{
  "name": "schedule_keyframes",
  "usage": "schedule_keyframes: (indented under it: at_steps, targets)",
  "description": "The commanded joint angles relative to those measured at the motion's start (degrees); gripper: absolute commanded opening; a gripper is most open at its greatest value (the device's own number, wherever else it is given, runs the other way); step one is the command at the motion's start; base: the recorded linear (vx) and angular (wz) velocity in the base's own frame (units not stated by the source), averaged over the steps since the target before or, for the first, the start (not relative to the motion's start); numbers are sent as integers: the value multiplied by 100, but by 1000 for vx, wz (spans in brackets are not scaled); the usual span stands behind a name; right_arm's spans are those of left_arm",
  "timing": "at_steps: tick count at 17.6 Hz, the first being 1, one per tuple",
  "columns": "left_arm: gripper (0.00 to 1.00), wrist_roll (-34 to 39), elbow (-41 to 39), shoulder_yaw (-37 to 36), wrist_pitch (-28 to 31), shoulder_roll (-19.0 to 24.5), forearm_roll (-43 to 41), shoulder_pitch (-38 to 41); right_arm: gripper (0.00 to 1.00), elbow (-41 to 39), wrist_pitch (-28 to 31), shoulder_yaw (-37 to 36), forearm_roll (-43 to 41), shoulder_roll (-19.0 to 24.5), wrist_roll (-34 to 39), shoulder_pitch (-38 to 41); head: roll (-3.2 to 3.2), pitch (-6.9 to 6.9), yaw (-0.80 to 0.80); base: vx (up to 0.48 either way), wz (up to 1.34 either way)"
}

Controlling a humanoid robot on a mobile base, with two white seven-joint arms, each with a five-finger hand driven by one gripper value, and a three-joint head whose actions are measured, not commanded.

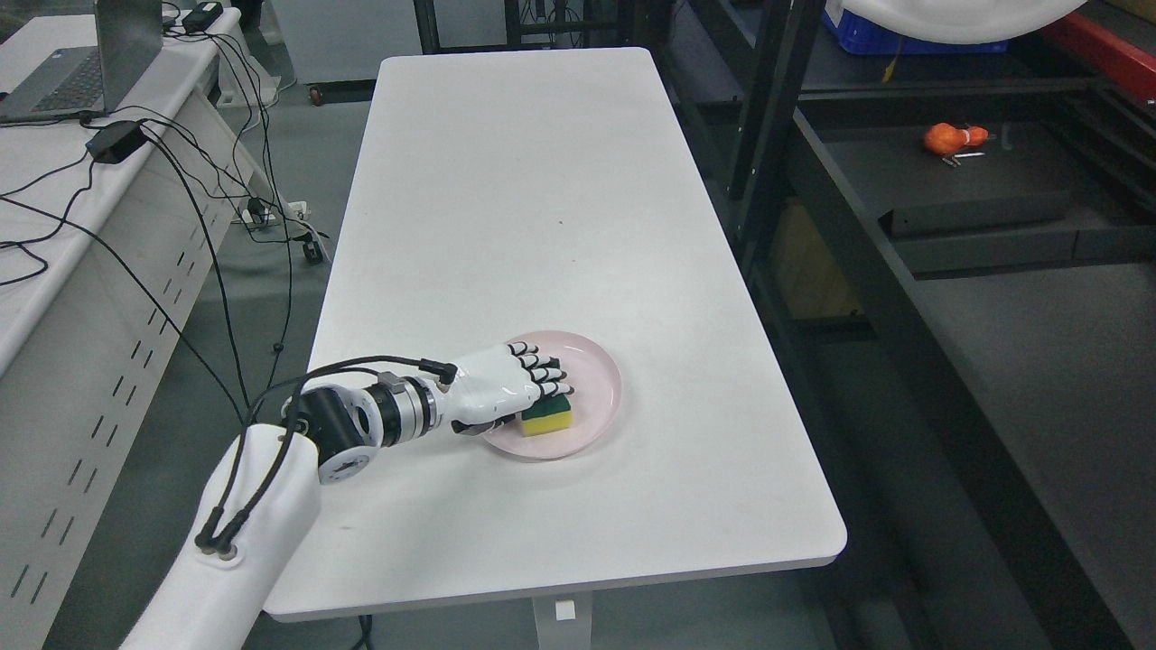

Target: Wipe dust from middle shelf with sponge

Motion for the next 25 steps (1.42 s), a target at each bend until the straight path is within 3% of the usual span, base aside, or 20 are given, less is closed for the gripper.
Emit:
schedule_keyframes:
  at_steps: [1,4,11,21,22,25]
  targets:
    - [52,-84,435,629,-48,-348,45,0,100,-100,413,0,0,-100,5,1,0,0,0,0,0]
    - [42,-101,444,779,-170,-436,395,0,100,-100,413,0,0,-100,5,1,0,0,0,0,0]
    - [3,-110,435,1323,-496,-445,1416,9,100,-100,413,0,0,-100,5,-8,0,0,0,0,-2]
    - [1,-101,242,1702,-496,-480,1768,-228,100,-100,413,0,0,-100,5,1,0,0,0,0,-1]
    - [4,-101,242,1711,-496,-463,1768,-228,100,-100,413,0,0,-100,5,1,0,0,0,0,0]
    - [62,-92,416,1580,-496,-567,1707,-193,100,-100,413,0,0,-100,5,1,0,0,0,0,0]
